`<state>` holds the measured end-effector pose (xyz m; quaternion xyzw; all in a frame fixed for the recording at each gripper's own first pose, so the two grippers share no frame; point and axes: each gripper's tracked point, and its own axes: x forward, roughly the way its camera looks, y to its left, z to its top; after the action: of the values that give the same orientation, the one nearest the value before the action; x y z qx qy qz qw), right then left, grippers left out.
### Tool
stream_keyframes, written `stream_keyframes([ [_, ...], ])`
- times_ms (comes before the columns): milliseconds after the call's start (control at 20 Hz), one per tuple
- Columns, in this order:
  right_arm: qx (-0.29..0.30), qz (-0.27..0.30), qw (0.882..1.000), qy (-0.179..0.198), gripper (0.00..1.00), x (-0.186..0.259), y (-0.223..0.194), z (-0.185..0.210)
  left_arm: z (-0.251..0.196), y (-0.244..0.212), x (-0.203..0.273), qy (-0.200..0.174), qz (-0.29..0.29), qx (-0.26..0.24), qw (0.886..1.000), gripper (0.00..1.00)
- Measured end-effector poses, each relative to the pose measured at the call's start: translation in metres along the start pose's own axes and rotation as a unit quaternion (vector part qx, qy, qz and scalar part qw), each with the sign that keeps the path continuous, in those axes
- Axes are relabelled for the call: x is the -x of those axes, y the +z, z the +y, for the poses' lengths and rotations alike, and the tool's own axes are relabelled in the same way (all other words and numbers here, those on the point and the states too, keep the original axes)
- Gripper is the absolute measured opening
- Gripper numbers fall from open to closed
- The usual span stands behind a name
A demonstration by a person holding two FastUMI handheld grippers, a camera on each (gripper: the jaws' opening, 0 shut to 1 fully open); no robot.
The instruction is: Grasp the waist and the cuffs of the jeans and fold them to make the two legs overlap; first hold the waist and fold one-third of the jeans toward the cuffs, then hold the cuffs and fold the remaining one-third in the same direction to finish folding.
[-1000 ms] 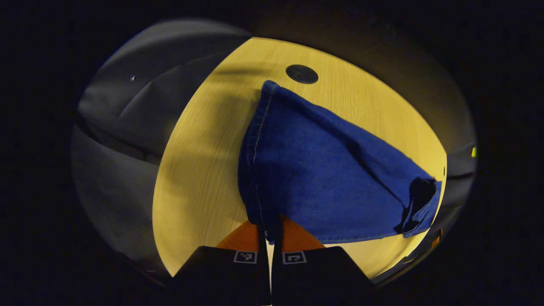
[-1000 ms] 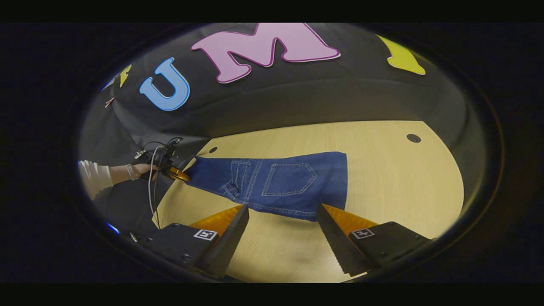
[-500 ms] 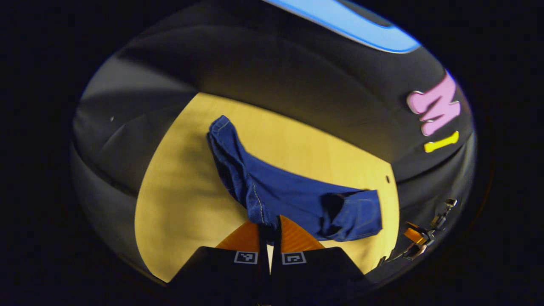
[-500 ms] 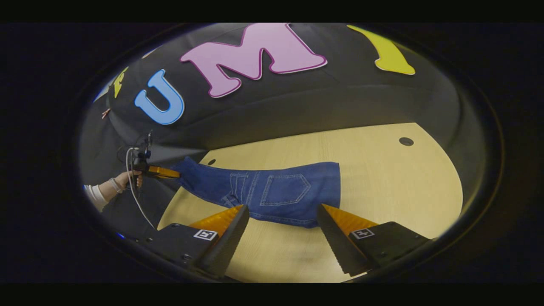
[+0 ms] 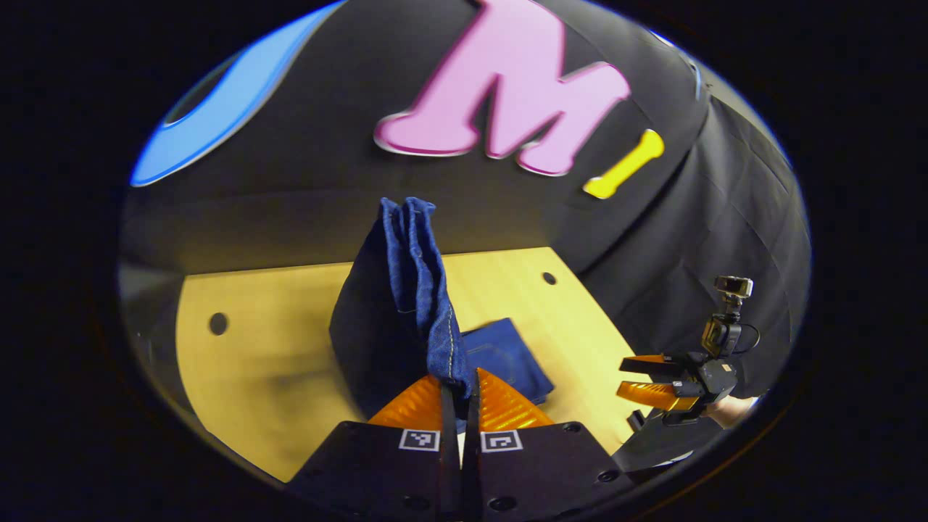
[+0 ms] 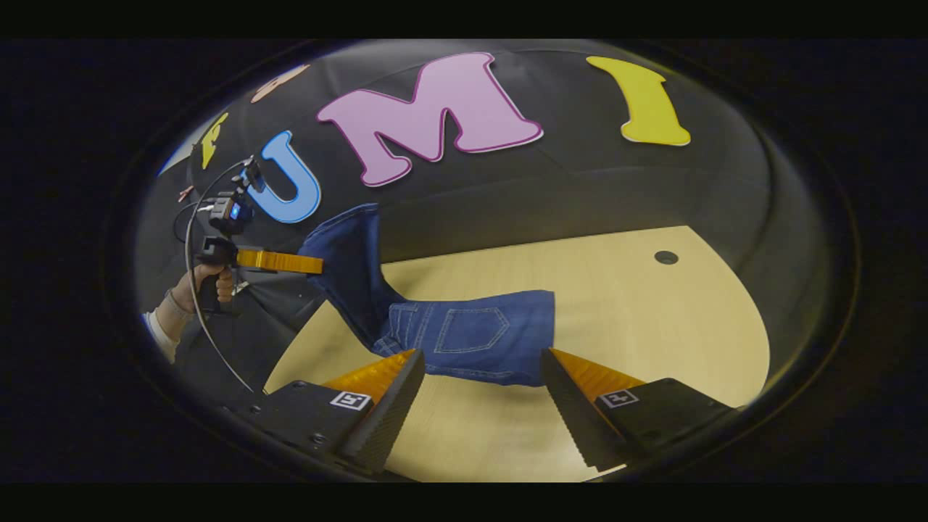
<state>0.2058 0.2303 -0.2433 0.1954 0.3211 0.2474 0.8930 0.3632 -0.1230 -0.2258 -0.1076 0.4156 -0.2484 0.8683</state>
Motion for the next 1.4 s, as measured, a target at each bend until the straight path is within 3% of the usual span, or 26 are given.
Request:
stream_keyframes([
  [100, -0.006, -0.003, 1.000, -0.008, 0.98, 0.011, -0.002, -0.011, -0.028, -0.021, -0.047, -0.021, 0.026, 0.002, 0.999, 0.06],
  [150, -0.010, -0.004, 1.000, -0.011, 0.98, 0.015, -0.004, -0.015, -0.031, -0.034, -0.068, -0.014, 0.044, -0.003, 0.999, 0.06],
  [450, -0.014, -0.007, 0.999, -0.028, 0.98, 0.040, -0.011, -0.049, -0.031, -0.118, -0.153, 0.082, 0.155, 0.001, 0.984, 0.08],
  [550, -0.006, -0.005, 1.000, -0.028, 0.98, 0.043, -0.012, -0.060, -0.026, -0.144, -0.165, 0.114, 0.185, -0.009, 0.976, 0.12],
  [600, 0.006, -0.013, 0.999, -0.028, 0.98, 0.043, -0.007, -0.064, -0.027, -0.156, -0.170, 0.120, 0.191, -0.014, 0.974, 0.19],
  [650, 0.022, -0.013, 0.999, -0.025, 0.98, 0.042, -0.006, -0.068, -0.032, -0.158, -0.170, 0.125, 0.186, -0.015, 0.974, 0.21],
  [700, 0.038, -0.012, 0.999, -0.023, 0.97, 0.042, -0.006, -0.070, -0.037, -0.158, -0.175, 0.119, 0.181, -0.009, 0.976, 0.39],
  [900, 0.082, -0.028, 0.996, -0.002, 0.97, 0.040, 0.012, -0.063, -0.052, -0.153, -0.169, 0.123, 0.143, 0.022, 0.982, 0.91],
  [1000, 0.098, -0.044, 0.994, 0.002, 1.00, 0.047, 0.025, -0.056, -0.065, -0.142, -0.152, 0.116, 0.110, 0.050, 0.986, 0.99],
  [1100, 0.112, -0.067, 0.991, 0.000, 0.97, 0.058, 0.039, -0.048, -0.078, -0.127, -0.127, 0.107, 0.061, 0.067, 0.990, 0.97],
  [1250, 0.132, -0.106, 0.985, -0.019, 0.97, 0.090, 0.055, -0.036, -0.098, -0.099, -0.067, 0.111, -0.025, 0.039, 0.993, 0.97],
  [1400, 0.139, -0.151, 0.978, -0.041, 0.98, 0.130, 0.067, -0.014, -0.126, -0.081, 0.014, 0.119, -0.112, 0.002, 0.987, 0.97],
])
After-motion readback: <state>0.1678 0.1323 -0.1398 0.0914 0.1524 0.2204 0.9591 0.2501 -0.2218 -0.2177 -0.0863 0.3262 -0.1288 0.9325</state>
